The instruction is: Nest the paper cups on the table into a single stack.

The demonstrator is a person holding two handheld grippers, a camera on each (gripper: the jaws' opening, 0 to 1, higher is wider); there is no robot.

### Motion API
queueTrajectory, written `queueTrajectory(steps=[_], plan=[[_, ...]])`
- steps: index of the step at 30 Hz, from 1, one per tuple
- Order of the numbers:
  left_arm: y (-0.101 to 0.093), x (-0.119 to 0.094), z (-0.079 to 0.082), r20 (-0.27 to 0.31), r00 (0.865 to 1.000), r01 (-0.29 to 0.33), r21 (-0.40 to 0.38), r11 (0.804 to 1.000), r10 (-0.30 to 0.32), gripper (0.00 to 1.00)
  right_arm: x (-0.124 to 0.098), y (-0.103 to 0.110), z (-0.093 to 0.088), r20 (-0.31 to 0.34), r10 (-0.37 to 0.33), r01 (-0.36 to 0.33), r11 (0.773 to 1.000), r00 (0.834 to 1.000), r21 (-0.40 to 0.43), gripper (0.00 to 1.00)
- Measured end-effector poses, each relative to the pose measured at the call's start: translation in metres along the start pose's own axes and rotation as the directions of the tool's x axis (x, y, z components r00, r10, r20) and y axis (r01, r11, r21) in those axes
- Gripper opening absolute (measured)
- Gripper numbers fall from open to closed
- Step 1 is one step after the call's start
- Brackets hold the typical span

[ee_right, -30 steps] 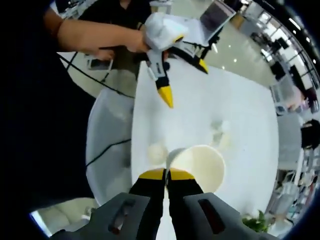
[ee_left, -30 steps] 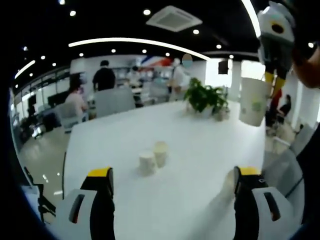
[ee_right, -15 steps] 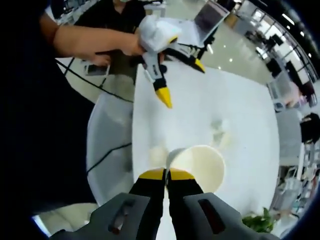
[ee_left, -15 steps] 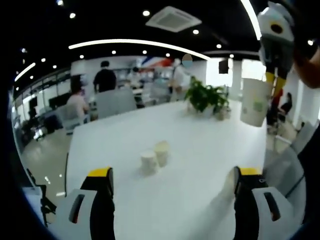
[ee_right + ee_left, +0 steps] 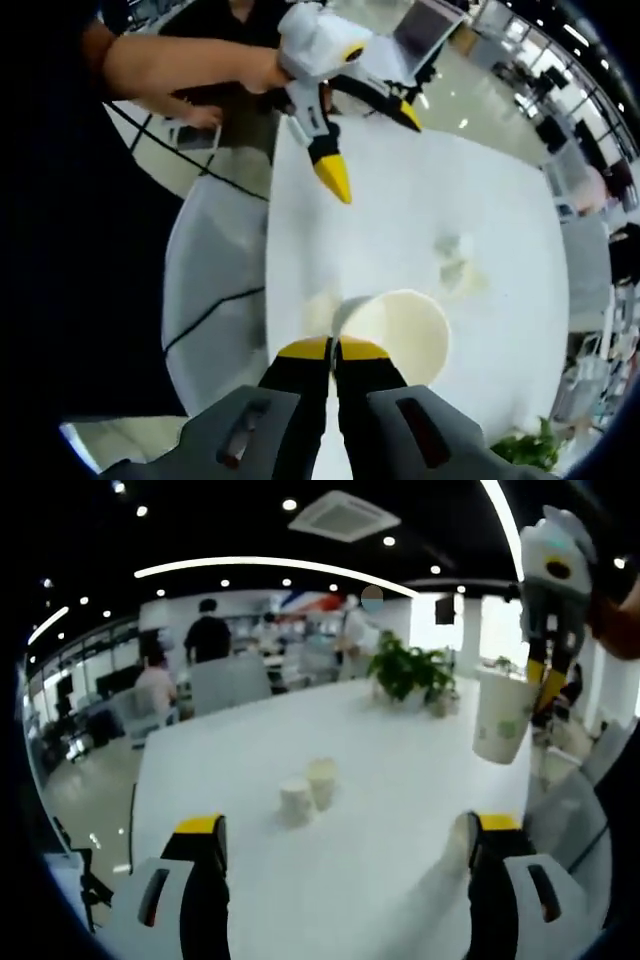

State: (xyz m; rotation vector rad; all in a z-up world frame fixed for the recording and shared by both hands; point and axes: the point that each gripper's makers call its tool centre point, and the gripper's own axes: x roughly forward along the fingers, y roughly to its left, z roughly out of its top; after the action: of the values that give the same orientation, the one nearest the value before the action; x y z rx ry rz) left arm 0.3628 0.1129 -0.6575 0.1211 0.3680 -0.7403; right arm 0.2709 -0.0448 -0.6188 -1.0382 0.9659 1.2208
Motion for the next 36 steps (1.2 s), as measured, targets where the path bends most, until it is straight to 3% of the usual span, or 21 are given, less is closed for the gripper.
queueTrajectory(steps=[16, 36], plan=[[-0.004, 0.0, -0.003, -0.005, 1.0, 0.006, 0.001, 1.0, -0.006, 0.98, 0.026, 0.011, -0.004, 0.008, 0.025, -0.026, 0.999, 1.0, 0.022, 0.0], [-0.005, -0.002, -0.007, 0.011, 1.0, 0.0, -0.026, 1.0, 0.0, 0.98, 0.074, 0.016, -0.021, -0.036, 0.053, -0.05, 0.995, 0.998, 0.081, 0.0]])
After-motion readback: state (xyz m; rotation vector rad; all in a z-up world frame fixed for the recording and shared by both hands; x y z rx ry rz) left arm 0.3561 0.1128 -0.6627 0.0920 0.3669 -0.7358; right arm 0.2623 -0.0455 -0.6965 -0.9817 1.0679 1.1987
